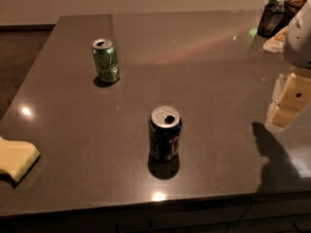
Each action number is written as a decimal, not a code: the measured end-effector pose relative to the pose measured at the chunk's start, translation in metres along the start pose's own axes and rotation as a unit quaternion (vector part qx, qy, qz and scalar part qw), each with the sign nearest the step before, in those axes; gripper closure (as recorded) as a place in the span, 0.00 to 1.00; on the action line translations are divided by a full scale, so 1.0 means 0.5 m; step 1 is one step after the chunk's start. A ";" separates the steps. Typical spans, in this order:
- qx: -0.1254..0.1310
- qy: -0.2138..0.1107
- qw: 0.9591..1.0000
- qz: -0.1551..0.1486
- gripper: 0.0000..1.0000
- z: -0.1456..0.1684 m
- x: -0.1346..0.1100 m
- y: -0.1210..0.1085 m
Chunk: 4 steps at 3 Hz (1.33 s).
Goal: Move green can near pepsi can
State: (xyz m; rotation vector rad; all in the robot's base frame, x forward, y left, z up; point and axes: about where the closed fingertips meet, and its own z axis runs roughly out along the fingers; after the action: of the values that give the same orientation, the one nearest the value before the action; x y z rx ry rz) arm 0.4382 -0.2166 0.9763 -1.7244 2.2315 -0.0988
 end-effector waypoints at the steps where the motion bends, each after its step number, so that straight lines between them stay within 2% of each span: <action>1: 0.000 0.000 1.000 0.000 0.00 0.000 0.000 0.000; 2: -0.008 0.000 1.000 0.007 0.00 -0.004 0.006 -0.005; 3: -0.010 -0.008 1.000 0.002 0.00 -0.002 -0.030 -0.026; 4: -0.003 -0.020 1.000 -0.003 0.00 0.008 -0.097 -0.063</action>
Offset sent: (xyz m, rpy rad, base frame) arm 0.0019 -0.0128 -0.0009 0.0192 0.0730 -0.0250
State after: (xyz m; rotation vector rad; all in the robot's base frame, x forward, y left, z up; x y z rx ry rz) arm 0.4792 -0.1784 0.9905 -1.7213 2.2003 -0.0588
